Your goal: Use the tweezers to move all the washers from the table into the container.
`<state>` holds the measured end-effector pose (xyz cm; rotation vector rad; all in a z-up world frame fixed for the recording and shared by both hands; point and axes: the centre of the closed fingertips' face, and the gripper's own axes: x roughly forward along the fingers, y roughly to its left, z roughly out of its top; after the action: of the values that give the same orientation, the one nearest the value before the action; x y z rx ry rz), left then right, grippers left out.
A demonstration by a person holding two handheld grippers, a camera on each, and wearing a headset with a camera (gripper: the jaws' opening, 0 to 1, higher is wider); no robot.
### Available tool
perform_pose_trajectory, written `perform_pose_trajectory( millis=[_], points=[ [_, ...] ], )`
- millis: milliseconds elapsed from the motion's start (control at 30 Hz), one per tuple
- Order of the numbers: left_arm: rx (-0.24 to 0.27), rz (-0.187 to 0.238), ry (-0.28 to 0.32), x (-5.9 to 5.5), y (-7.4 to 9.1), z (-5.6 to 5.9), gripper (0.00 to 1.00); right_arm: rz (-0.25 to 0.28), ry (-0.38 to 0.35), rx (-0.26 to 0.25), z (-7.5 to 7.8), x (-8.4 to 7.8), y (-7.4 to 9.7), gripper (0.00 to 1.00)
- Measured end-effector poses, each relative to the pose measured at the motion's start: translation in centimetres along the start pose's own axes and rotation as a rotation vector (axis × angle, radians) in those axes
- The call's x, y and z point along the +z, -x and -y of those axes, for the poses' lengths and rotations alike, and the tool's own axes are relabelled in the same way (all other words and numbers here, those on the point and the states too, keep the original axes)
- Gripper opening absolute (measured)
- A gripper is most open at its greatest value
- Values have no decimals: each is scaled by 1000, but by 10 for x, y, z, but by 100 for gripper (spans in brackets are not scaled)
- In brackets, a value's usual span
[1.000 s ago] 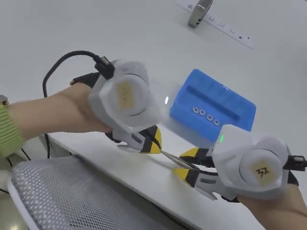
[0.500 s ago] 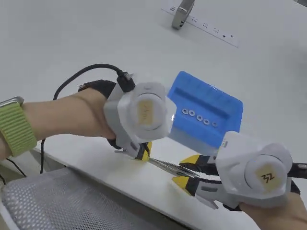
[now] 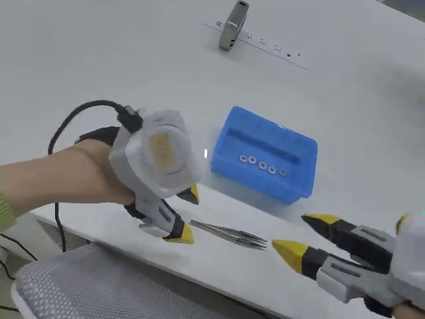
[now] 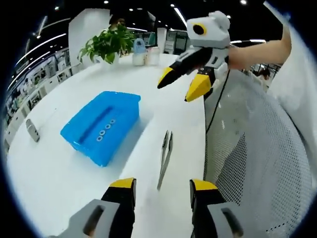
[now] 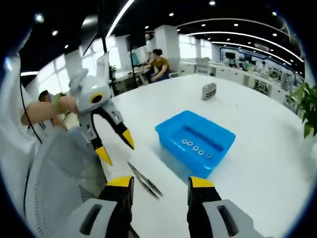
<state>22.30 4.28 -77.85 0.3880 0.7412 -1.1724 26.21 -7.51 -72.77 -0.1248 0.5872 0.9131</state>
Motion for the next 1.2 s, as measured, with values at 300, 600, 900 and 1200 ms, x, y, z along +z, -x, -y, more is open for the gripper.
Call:
perform_pose_trajectory(
  millis=[300,600,900,1200],
  points=[
    [266,247,116,39,69,-16,70,254,-26,-211,13,39,33,72],
    [573,536,239,74,158,-37,92,348,-44,-338,33,48,62,84],
    [805,693,354,73,204,-51,99,343,-49,-444,62,62,79,99],
    [822,684,427,48,196,-50,99,360,-38,-443,51,68,70,99]
  ],
)
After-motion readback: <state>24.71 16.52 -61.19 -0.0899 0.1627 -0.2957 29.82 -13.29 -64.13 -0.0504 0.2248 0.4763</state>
